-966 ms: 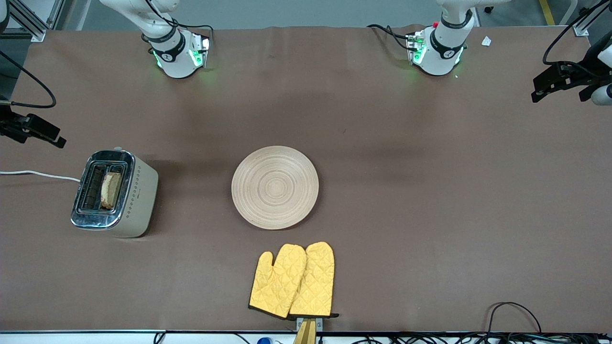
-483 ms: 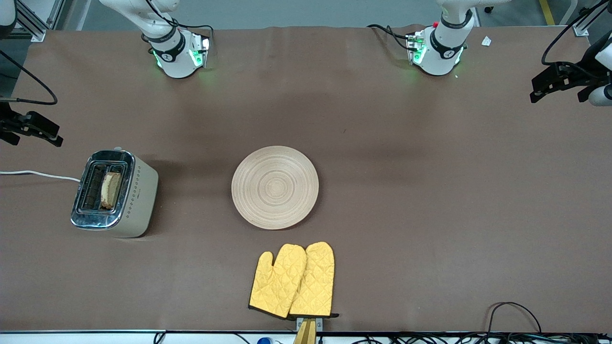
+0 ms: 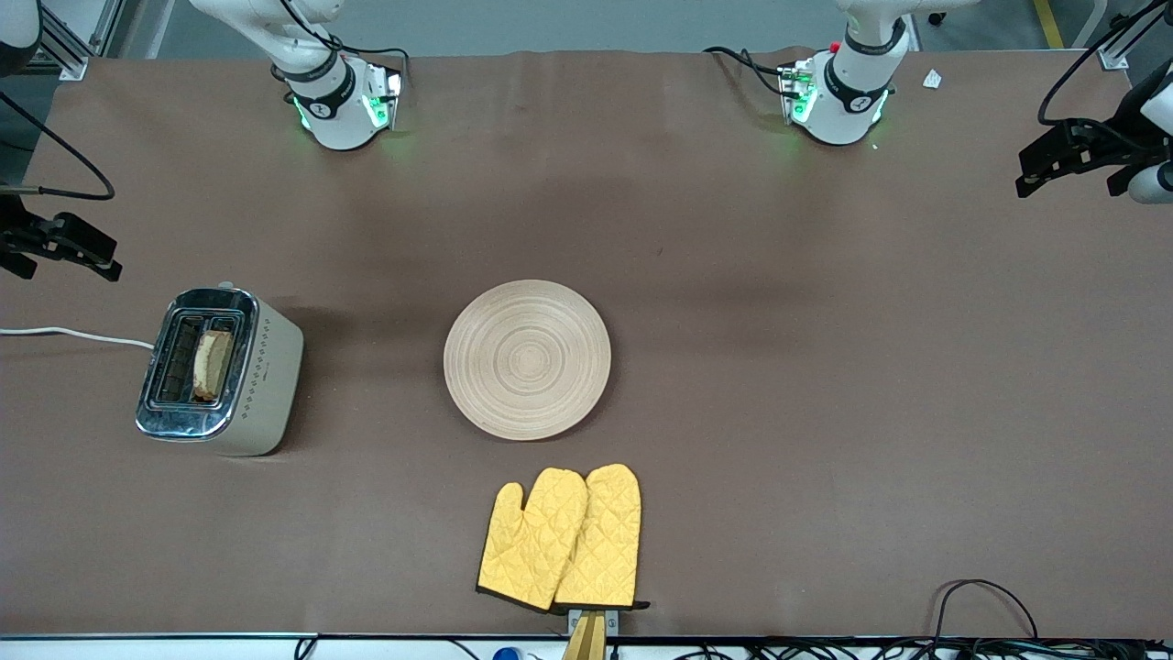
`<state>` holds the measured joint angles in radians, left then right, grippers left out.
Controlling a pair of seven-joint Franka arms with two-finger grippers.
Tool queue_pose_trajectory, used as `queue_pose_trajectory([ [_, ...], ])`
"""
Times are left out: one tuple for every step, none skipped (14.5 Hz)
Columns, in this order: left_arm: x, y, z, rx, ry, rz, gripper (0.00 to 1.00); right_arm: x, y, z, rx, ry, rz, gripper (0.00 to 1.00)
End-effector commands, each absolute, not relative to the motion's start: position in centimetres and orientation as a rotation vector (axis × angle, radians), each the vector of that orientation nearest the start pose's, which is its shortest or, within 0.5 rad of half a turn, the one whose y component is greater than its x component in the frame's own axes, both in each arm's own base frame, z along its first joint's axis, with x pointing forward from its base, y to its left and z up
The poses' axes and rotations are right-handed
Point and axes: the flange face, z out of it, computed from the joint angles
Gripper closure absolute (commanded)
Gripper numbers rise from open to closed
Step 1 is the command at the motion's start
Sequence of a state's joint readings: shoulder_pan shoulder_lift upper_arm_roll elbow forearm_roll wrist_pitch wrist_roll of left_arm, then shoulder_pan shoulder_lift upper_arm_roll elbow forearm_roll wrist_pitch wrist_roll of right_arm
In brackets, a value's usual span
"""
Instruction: Move plate and put bread in toaster
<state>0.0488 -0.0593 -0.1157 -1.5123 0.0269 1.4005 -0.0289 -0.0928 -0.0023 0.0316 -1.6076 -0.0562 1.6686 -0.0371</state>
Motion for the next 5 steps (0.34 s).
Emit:
queue_pose_trajectory([
  [51.78,-3.89,67.29,-3.107,0.084,0.07,0.0,55.64,-4.13,62.32,-3.21,0.026,-0.107,0.0],
  [51.77,-4.05,67.29,-3.107,0.089,0.07,0.0,55.64,-4.12,62.32,-3.208,0.026,-0.108,0.0],
  [51.71,-4.13,67.37,-3.106,0.091,0.067,0.0,55.62,-4.21,62.3,-3.208,0.031,-0.105,0.0],
  [51.71,-4.13,67.37,-3.106,0.091,0.067,0.0,55.62,-4.21,62.23,-3.208,0.031,-0.103,0.0],
  [51.76,-4.13,67.29,-3.106,0.094,0.07,0.0,55.59,-4.21,62.2,-3.208,0.033,-0.098,0.0],
])
